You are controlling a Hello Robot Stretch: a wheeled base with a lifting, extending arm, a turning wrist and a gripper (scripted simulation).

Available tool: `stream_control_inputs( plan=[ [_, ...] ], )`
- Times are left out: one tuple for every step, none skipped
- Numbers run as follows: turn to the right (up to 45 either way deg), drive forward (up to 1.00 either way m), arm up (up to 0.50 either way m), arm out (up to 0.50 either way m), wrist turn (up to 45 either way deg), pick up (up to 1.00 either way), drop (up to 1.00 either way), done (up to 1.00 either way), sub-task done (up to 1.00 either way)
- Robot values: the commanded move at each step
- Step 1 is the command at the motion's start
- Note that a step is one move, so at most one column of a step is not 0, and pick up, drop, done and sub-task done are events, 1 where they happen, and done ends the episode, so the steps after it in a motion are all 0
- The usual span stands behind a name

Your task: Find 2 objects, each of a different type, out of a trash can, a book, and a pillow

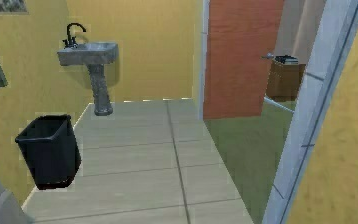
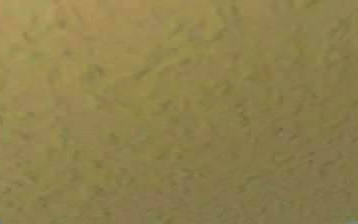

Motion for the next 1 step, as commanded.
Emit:
stream_control_inputs(
  plan=[
    [3.0,0.0,0.0,0.0,0.0,0.0,0.0,0.0,0.0]
  ],
)
